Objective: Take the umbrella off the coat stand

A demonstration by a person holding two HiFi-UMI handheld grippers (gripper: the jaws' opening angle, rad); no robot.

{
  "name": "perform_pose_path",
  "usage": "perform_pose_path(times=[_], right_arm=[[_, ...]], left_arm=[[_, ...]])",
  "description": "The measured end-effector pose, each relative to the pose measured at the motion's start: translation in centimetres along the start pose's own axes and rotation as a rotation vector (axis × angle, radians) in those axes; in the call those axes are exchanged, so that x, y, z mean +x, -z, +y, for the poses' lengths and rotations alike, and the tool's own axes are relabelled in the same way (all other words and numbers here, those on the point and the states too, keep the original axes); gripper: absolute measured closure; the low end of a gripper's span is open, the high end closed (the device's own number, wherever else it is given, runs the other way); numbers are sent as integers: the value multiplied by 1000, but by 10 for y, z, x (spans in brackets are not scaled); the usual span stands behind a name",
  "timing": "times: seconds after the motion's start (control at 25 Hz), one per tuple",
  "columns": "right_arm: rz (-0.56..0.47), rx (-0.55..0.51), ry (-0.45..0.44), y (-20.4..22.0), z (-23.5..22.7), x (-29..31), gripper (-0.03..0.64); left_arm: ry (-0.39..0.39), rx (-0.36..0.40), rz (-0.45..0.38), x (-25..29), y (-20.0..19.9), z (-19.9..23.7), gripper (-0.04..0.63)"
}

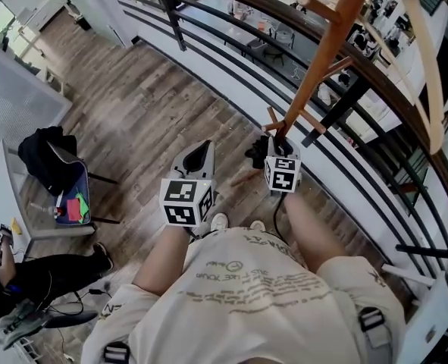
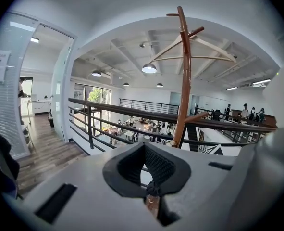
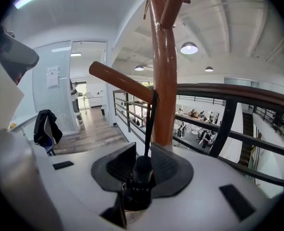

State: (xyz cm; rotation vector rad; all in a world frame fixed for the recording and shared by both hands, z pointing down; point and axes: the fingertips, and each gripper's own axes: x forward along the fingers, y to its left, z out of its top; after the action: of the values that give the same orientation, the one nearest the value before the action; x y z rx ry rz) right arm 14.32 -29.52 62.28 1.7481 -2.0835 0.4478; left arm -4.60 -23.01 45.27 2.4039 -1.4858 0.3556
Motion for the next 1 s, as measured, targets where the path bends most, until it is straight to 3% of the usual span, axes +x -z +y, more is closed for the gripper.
perform_pose_path(times=[0.4,0.6,1.0], right_arm=[[11,-12,13,-3,3,13,537],[2,-20,28,-6,-3,16,594],[19,26,-17,-5,5,13,606]], left_arm=[[-38,-2,25,-8,6,10,592],[-43,-3,42,-7,11,9,592],[-33,-12,39,-9,15,13,592]])
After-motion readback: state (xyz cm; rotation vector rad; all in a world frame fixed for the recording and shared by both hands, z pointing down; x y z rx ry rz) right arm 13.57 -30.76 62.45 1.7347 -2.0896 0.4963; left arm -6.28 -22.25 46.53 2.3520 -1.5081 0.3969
